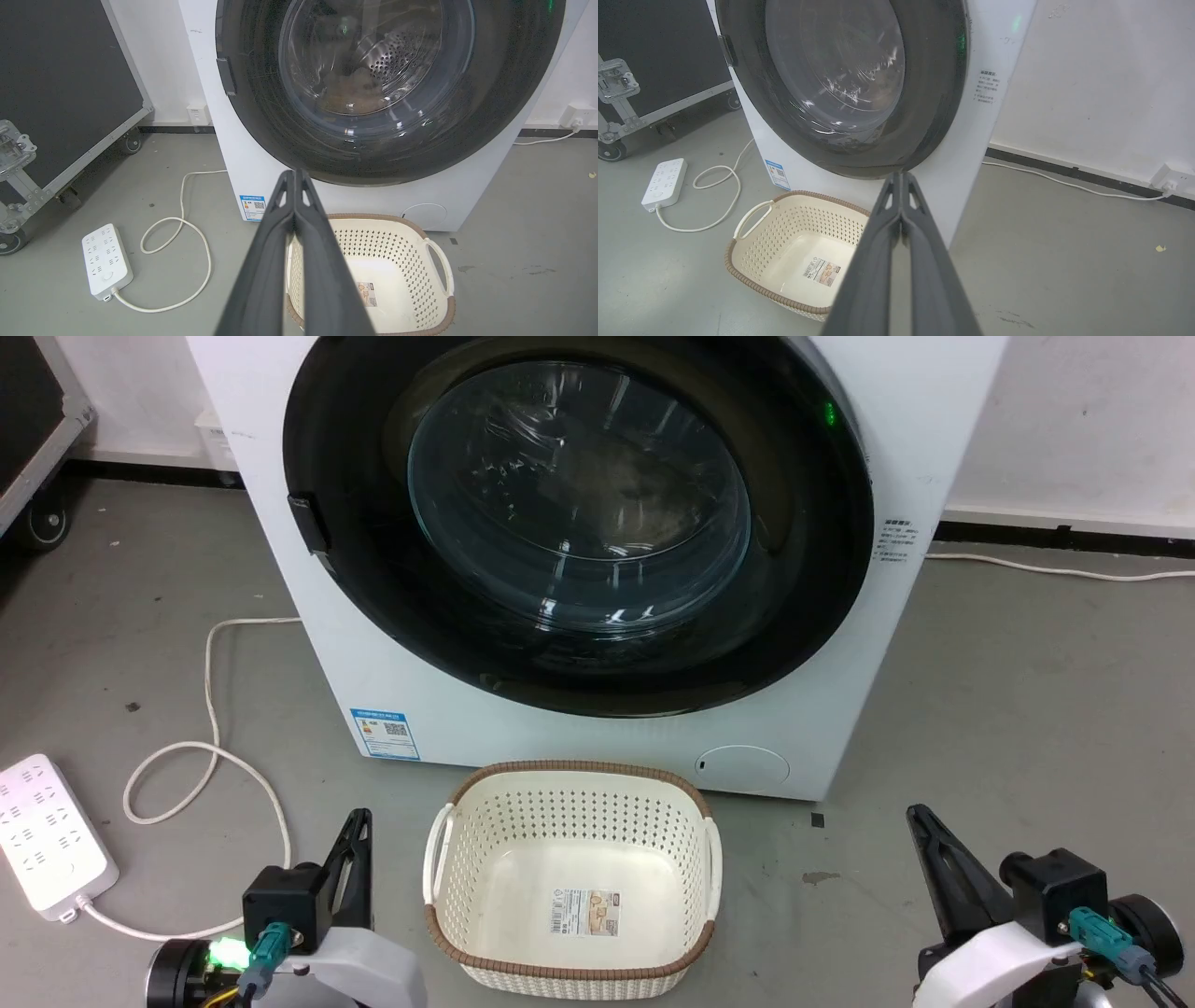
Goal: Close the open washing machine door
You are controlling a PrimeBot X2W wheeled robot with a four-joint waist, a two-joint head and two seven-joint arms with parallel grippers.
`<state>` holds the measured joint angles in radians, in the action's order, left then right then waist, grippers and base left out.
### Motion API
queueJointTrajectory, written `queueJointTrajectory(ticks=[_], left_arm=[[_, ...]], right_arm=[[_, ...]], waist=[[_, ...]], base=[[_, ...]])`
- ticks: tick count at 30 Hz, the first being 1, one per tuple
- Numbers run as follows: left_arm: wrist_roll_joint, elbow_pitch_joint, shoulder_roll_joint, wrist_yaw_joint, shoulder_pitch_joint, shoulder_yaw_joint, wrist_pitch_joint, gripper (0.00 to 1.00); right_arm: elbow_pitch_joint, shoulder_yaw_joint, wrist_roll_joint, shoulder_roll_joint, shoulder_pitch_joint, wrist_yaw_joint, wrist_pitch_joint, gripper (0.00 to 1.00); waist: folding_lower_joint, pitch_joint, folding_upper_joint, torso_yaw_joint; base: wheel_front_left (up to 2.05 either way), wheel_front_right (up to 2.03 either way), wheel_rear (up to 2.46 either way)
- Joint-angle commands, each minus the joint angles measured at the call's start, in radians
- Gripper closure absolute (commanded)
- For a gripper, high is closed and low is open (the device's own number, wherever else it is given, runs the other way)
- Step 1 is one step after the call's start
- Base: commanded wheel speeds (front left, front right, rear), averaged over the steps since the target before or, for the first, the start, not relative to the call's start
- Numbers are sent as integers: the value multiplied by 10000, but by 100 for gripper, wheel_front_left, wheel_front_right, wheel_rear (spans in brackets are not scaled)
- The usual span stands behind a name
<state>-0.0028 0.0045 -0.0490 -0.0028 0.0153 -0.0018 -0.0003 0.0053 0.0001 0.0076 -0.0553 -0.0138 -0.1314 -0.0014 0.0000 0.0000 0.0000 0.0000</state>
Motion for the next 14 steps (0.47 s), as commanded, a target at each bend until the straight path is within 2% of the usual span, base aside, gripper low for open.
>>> queueJointTrajectory(ticks=[1,14], left_arm=[[28,-45,-12,28,-153,18,3,100],[28,-45,-12,28,-153,18,3,100]], right_arm=[[-53,-1,-76,51,138,7,14,100],[-53,-1,-76,51,138,7,14,100]], waist=[[0,0,0,0],[0,0,0,0]], base=[[0,0,0],[0,0,0]])
